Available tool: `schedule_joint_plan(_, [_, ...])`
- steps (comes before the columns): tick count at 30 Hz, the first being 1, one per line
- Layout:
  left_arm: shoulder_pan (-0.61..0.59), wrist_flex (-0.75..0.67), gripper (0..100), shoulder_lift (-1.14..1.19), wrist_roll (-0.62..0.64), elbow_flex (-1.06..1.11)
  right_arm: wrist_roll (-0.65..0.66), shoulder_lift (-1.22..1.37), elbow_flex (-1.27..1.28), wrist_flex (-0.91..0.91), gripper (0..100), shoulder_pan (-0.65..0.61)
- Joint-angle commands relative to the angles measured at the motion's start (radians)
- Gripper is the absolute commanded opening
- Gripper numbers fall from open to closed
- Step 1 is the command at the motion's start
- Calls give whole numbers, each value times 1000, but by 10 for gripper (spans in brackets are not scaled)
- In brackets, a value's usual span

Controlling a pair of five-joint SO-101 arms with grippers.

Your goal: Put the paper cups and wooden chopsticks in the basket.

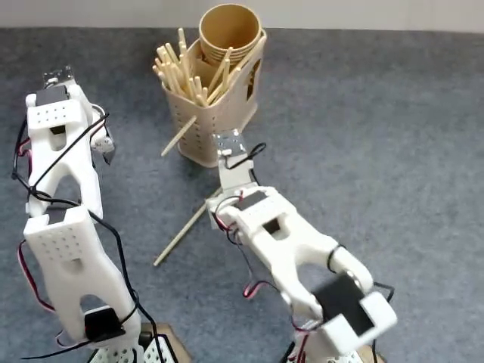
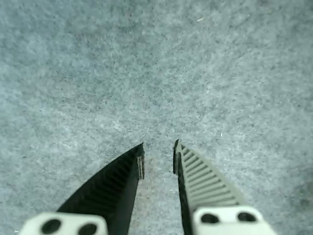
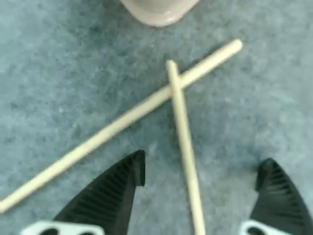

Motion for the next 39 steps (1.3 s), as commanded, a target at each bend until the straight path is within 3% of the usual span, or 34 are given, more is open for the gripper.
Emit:
schedule_joint_plan(1, [-2, -8, 120, -15, 8, -4, 6, 82, -84, -10, 360, -31])
schedule_joint_plan(9, [-2, -8, 120, -15, 8, -4, -163, 62, -142, -5, 259, -81])
schedule_joint_plan(17, [8, -9, 120, -15, 5, -7, -370, -54, -107, -10, 255, -96])
schedule_joint_plan(29, [8, -2, 120, -15, 6, -5, -370, 289, -277, 53, 245, -35])
schedule_joint_plan(34, [8, -2, 120, -15, 6, -5, -370, 291, -332, 163, 63, -33])
schedule_joint_plan(39, [7, -2, 120, -15, 6, -5, -370, 291, -331, 166, 51, -31])
